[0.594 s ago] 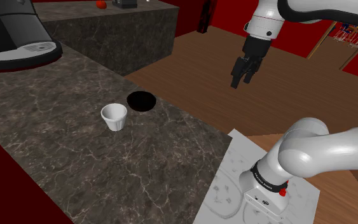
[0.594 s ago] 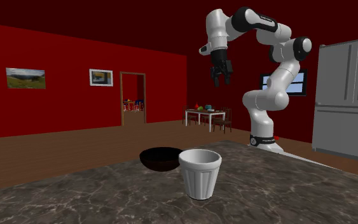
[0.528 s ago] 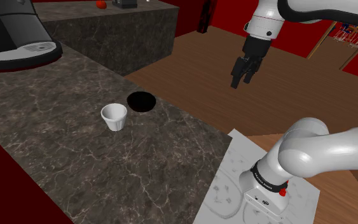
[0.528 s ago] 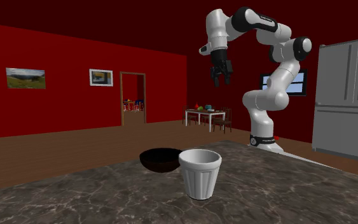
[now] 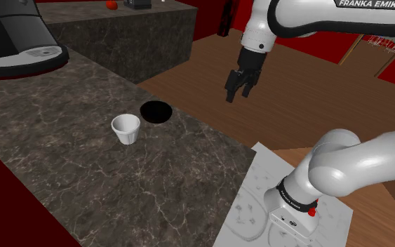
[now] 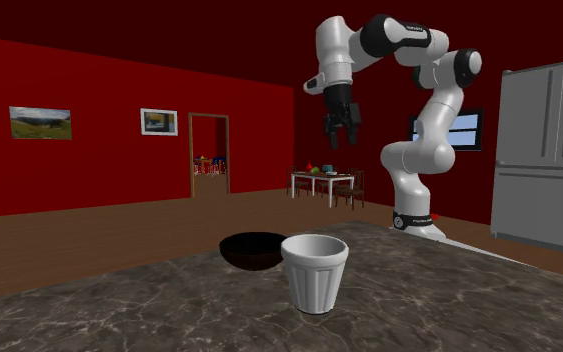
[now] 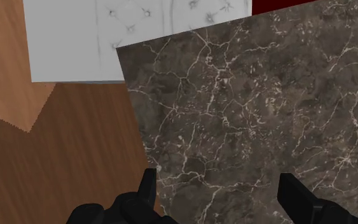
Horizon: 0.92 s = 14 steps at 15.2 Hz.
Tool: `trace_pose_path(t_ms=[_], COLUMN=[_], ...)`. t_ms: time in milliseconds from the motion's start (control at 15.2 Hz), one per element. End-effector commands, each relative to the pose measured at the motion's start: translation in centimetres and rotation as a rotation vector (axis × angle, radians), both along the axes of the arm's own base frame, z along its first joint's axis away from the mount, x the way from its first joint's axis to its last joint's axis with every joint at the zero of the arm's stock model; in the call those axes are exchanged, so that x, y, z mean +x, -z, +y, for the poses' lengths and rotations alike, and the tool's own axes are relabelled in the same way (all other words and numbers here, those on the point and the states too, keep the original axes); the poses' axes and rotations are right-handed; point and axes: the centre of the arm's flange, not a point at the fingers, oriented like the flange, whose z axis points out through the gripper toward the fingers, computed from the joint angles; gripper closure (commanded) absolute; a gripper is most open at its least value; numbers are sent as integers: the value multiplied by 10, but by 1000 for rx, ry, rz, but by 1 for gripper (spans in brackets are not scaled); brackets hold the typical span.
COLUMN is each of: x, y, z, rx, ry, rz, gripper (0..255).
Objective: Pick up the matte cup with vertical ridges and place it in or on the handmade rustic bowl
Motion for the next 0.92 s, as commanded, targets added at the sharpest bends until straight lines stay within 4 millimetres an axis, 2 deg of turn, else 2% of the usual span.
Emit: trace_pose_path(t_ms=[0, 858], x=[17, 126], y=[13, 78], z=[14, 117], rx=[8, 52], ry=[-3, -24], rz=[-8, -50], gripper=[0, 0])
